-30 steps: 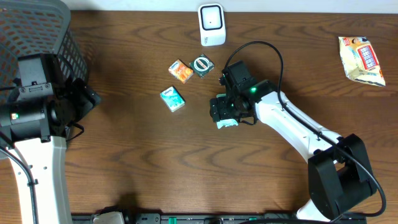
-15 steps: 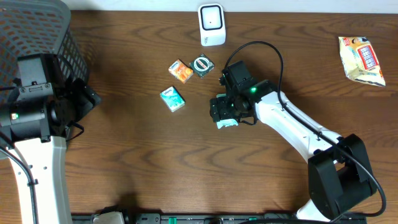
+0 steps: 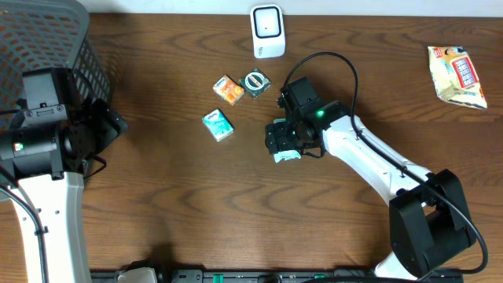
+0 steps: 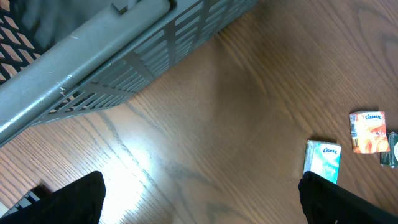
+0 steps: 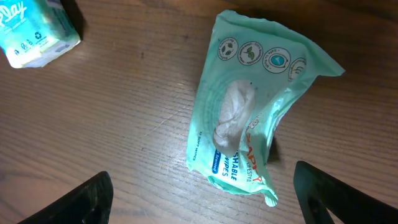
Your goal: Scan the item barcode
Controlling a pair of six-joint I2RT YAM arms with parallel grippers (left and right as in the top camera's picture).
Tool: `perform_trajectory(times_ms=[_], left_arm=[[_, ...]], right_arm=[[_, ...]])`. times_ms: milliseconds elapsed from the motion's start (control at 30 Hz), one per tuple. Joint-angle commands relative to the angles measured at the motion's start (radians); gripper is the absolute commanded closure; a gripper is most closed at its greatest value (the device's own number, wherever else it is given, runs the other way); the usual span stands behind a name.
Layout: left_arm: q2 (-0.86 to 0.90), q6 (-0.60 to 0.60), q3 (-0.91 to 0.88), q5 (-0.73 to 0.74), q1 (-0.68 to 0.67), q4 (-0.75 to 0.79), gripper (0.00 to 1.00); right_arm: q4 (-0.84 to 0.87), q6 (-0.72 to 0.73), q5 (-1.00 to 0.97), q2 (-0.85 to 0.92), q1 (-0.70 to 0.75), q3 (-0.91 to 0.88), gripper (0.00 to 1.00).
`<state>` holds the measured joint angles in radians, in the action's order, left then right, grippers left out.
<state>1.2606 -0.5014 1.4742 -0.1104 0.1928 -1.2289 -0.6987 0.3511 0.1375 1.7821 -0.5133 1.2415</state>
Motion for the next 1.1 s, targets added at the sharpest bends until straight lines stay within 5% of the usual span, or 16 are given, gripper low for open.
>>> perform_trajectory(times_ms=[0,300,600,1067], left_arm=[[0.0,-0.009,0.002,-0.003,0.003,-0.002,0.02],[0.0,-0.009,0.002,-0.003,0.003,-0.002,0.03],[0.0,-0.009,0.002,-0.003,0.003,-0.002,0.02],[0.0,-0.009,0.002,-0.003,0.003,-0.002,0.02]], right_arm=[[0.0,-0.008,-0.027,-0.009,-0.006,0.007,0.13],[0.026,-0.008,-0.031,-0.009,-0.006,0.007,0.22],[0.027,-0.008,-0.031,-0.009,-0.012,0.007,0.63],[0.097,-0.008,-0.179,0.042,-0.097,0.007,0.69]])
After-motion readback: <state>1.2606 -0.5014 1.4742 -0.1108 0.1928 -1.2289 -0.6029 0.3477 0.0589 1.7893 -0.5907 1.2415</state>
